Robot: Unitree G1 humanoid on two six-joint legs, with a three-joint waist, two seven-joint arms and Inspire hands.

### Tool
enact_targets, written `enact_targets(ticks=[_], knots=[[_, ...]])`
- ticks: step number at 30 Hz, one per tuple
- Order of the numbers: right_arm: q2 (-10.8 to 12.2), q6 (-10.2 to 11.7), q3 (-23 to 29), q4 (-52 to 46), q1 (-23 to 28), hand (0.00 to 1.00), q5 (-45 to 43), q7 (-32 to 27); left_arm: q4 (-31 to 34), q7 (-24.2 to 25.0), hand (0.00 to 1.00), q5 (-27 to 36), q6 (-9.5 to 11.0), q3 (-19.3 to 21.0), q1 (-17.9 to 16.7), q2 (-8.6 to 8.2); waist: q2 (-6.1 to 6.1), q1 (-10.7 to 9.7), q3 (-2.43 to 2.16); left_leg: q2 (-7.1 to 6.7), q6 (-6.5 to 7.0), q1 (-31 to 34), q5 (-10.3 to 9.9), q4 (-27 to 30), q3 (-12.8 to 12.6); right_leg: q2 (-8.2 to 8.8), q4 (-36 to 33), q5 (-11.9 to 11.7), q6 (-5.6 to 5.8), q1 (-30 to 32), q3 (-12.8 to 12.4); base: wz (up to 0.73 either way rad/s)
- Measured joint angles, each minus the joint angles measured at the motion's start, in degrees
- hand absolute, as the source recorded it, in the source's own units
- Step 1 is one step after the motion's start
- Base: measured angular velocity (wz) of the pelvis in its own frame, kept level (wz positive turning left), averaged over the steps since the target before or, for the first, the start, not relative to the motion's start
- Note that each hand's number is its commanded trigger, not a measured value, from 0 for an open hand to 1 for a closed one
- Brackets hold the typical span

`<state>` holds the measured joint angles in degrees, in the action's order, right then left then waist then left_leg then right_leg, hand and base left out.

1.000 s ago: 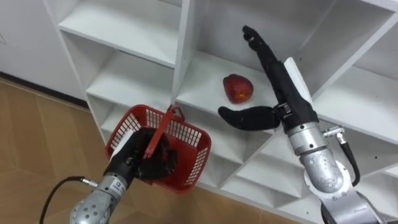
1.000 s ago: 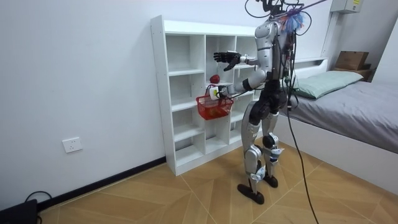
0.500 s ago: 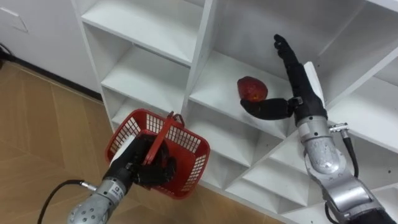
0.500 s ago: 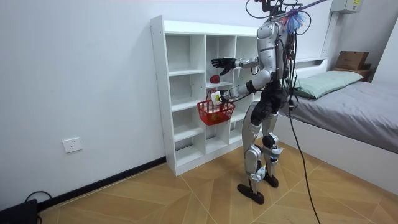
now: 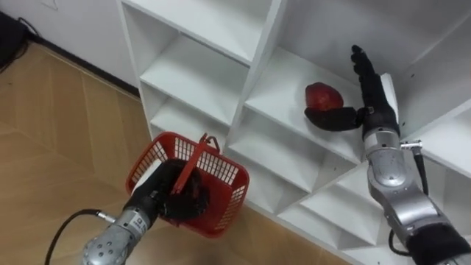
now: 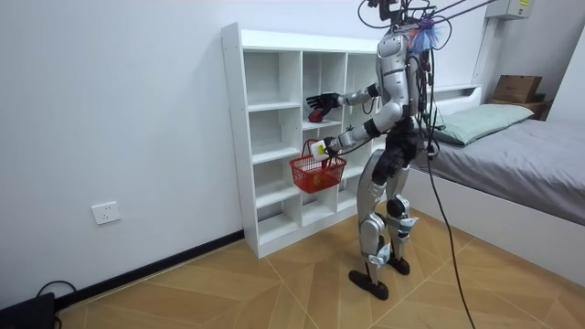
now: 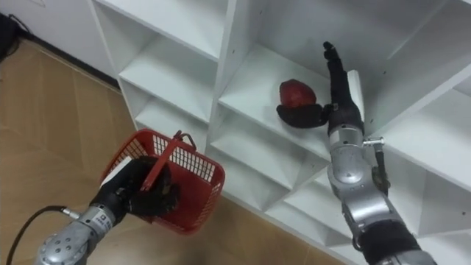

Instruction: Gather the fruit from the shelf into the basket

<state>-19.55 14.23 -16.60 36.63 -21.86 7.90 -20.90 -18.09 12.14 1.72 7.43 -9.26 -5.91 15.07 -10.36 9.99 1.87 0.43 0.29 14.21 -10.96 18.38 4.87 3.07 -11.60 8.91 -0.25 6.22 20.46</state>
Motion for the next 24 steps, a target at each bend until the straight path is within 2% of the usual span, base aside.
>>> enact_targets(ticks=[2,5,12,19,24], knots=[[-0.06,0.01,0.34,1.12,-1.10,0.00,0.74,-0.17,0.01,0.18,1.00,-0.09,0.00,-0.02,-0.02,-0.02,0.35,-0.06,0.19,-0.03,0.00,0.41,0.00,0.26,-0.06,0.03,-0.05,0.00,0.00,0.30,-0.06,0.00],[-0.36,-0.04,0.47,3.50,-2.89,0.00,0.80,-0.28,0.01,0.18,1.00,-0.14,-0.01,-0.02,0.00,0.00,0.73,-0.08,0.14,-0.06,0.01,1.45,0.01,0.55,-0.09,0.06,-0.15,0.00,0.00,1.35,-0.37,-0.01],[-0.63,-0.05,0.46,4.43,-3.01,0.00,1.29,-0.27,-0.31,-0.24,1.00,-0.08,-0.01,-0.60,0.12,-0.45,0.93,-0.05,0.11,-0.20,0.10,3.43,0.09,1.04,-0.28,0.45,-0.34,0.00,0.00,3.25,-0.56,0.00],[-0.57,0.11,0.54,8.03,-5.32,0.00,0.78,-0.11,-2.54,-0.69,1.00,-0.08,-0.01,-1.20,0.71,-0.62,1.76,-0.28,0.68,-0.52,0.47,3.77,0.55,0.86,-0.23,0.87,-1.22,0.02,0.03,3.95,0.14,0.01],[-0.57,0.20,1.49,8.51,-5.58,0.00,0.71,-0.12,-2.83,-0.82,1.00,-0.07,-0.01,-2.14,1.46,-0.70,2.21,-0.46,0.75,-0.69,0.42,4.21,0.95,0.21,-0.01,0.88,-1.31,0.02,0.03,4.25,0.28,0.06]])
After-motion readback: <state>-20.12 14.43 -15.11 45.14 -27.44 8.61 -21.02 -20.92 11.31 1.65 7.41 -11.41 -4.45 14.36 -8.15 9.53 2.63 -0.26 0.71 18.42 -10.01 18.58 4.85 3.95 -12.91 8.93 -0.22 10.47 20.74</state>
